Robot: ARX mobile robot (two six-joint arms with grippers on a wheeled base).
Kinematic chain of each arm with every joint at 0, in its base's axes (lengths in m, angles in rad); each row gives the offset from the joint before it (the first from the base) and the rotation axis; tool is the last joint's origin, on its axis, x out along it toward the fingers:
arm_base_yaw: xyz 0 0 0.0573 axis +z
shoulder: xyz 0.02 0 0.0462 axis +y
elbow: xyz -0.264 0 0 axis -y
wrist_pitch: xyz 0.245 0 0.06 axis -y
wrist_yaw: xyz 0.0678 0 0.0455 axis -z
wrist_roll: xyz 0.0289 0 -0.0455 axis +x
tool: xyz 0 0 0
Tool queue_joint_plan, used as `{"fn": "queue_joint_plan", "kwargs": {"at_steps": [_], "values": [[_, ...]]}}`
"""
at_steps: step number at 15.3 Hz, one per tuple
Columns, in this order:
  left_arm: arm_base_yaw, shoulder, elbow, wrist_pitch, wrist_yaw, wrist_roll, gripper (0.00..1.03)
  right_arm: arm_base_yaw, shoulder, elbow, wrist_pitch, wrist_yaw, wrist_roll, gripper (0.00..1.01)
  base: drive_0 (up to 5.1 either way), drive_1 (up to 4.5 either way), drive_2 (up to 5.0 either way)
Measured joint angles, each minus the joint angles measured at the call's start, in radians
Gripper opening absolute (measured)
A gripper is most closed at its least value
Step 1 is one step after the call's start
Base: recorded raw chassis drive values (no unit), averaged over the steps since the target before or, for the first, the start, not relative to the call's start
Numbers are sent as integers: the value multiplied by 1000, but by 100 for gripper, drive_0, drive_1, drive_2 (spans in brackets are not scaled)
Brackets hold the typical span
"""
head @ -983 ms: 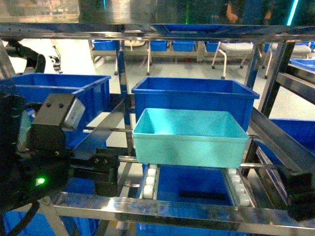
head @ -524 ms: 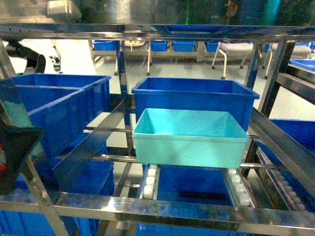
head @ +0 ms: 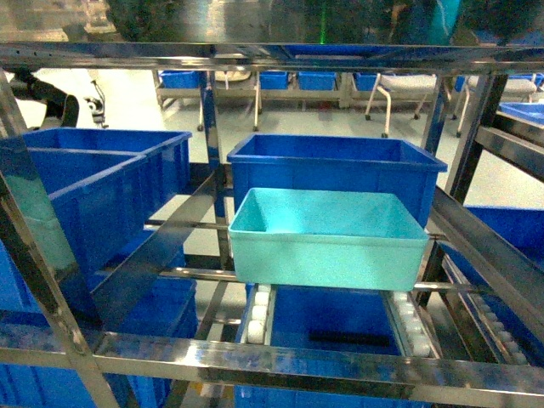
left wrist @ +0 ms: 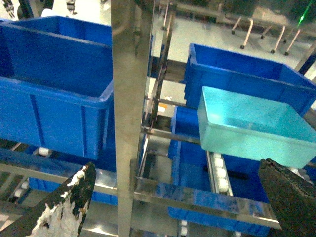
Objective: Organize blue bins on left shelf correctly
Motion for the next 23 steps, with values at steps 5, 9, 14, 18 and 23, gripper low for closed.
{"fn": "queue_joint_plan", "kwargs": {"at_steps": [5,9,14,18,23], "values": [[62,-76,-169,395,101,163,66,72,-61,-18,-148,35,74,66,0,0,0],[208,-202,-246,355,229,212,10,71,-167,-108,-165,40,93,9,0,0,0],[201,-316,-290,284,245,215,2,71,-261,-159,-212,40,95,2,0,0,0],[201,-406,-325,249,245,215,2,71,-339,-201,-223,40,95,2,0,0,0],[201,-511,-325,135,243,215,2,71,-538,-202,-443,40,95,2,0,0,0]]}}
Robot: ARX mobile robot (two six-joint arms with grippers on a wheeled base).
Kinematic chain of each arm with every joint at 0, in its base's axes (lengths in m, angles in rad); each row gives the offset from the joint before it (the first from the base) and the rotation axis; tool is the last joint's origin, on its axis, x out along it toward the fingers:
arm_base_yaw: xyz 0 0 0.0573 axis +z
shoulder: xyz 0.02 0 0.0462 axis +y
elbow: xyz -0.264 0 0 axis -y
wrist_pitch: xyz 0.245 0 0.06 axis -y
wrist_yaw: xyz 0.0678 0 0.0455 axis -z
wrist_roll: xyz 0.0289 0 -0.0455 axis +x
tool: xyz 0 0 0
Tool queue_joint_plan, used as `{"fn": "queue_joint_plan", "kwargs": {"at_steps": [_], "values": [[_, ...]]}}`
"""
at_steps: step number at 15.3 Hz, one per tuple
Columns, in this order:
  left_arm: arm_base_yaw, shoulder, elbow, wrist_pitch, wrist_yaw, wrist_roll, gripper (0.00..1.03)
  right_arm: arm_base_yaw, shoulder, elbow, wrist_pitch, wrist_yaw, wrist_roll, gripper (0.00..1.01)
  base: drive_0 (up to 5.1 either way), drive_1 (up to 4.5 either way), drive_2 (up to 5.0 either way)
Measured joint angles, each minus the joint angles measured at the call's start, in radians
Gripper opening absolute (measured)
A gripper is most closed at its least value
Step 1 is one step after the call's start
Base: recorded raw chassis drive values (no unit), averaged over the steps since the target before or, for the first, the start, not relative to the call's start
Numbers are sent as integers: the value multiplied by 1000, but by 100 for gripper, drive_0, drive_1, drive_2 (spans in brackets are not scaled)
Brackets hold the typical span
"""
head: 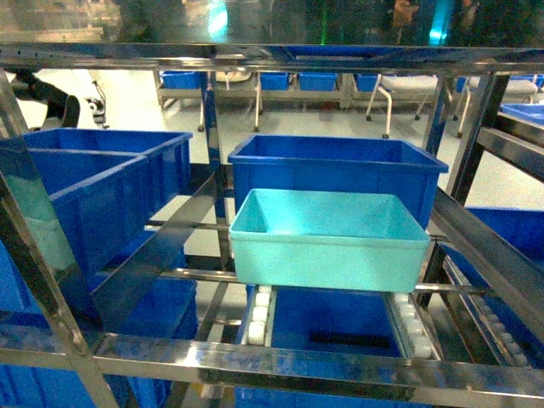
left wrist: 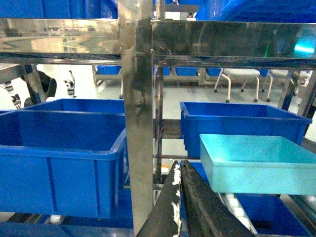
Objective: Organize blue bins on left shelf correctly
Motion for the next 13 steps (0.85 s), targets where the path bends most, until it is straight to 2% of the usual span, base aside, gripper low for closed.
{"fn": "queue_joint_plan", "kwargs": {"at_steps": [1,7,9,10,13], "values": [[0,-108,0,-152,3,0,2,0,0,0,3,0,0,2,0,0,0],[0,-141,0,-147,1,0,3,0,0,0,5,1,0,2,0,0,0],[0,-141,0,-147,1,0,28,0,0,0,5,1,0,24,0,0,0],[0,-141,0,-147,1,0,45,0,0,0,5,1,0,40,0,0,0],[0,-141,0,-147,1,0,72,0,0,0,5,1,0,68,0,0,0]]}}
